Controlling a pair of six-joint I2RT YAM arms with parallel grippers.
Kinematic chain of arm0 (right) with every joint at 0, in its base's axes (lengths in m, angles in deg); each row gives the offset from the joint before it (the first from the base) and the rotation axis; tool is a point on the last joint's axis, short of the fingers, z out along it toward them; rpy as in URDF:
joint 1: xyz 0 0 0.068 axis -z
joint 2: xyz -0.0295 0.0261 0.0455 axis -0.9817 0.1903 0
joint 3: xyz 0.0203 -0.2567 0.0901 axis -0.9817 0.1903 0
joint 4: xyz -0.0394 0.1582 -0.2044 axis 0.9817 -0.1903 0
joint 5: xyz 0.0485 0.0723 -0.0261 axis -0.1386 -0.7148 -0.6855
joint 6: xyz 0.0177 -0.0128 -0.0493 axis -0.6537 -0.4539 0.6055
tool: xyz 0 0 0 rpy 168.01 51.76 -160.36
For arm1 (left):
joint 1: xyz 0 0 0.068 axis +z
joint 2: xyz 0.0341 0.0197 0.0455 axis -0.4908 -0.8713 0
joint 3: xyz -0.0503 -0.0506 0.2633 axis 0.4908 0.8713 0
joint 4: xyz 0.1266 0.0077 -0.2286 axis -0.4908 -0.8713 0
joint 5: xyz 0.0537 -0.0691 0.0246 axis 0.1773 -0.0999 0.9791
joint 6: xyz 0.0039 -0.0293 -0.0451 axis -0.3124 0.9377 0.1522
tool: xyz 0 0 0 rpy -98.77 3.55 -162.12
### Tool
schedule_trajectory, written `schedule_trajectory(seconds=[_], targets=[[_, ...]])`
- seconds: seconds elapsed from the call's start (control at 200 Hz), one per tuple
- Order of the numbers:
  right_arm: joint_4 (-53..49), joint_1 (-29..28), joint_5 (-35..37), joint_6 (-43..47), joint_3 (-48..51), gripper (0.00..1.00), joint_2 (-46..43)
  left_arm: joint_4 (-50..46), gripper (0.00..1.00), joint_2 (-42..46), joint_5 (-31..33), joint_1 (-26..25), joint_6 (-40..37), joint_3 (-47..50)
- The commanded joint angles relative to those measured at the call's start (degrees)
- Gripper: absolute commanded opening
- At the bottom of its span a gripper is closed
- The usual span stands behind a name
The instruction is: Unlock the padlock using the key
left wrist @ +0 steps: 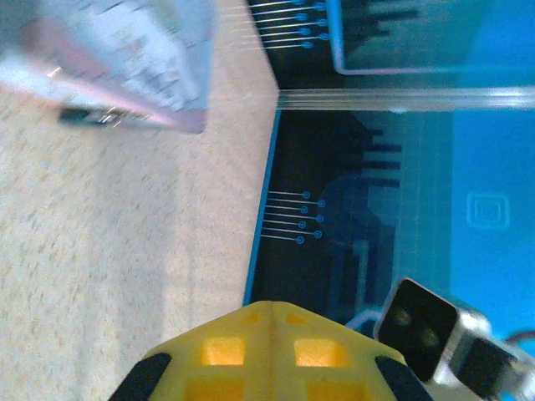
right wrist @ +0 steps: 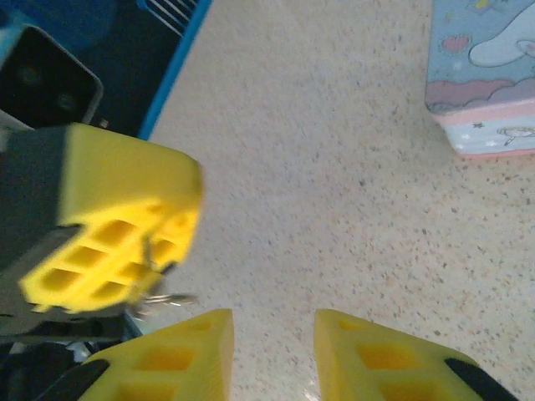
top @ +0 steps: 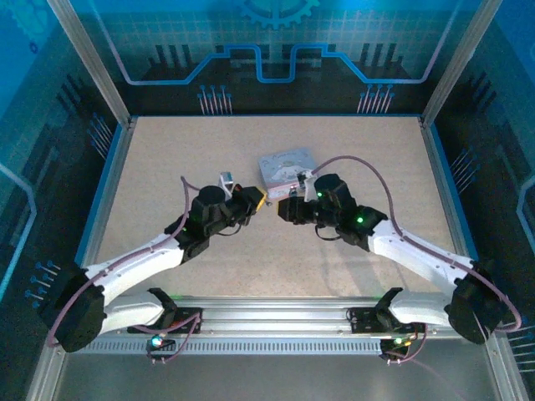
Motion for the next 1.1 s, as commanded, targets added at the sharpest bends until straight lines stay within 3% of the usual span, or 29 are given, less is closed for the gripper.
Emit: schedule_trajectory(seconds=[0.0,0.18,0.35,0.595,0.88,1.096], targets=[[12.3,2.9,-5.2,-3.3,3.6,0.36,-3.5,-6.9,0.00,2.2,1.1,-0.3,-20.5,-5.4],[18.3,6.1,-9.1,-1.8,5.0,0.43,-8.0,-11.6,0.00,3.5,-1.4,-0.3,-39.9,-13.6],[25.6,8.2,-13.8,-2.8,4.8,0.51,-11.0,-9.0,0.00,3.6,-5.3,-0.2,-48.2,-17.2],[31.7,7.4,-20.5,-4.7,0.3,0.58,-8.6,-3.6,0.00,2.4,-10.0,-0.3,-48.1,-20.5],[29.2,4.6,-20.7,-3.3,-2.3,0.58,-5.7,-0.7,0.00,1.8,-10.6,-0.3,-44.7,-20.3],[28.8,3.7,-20.8,-3.2,-4.3,0.52,-3.8,-0.8,0.00,2.1,-10.2,-0.2,-44.7,-20.2]])
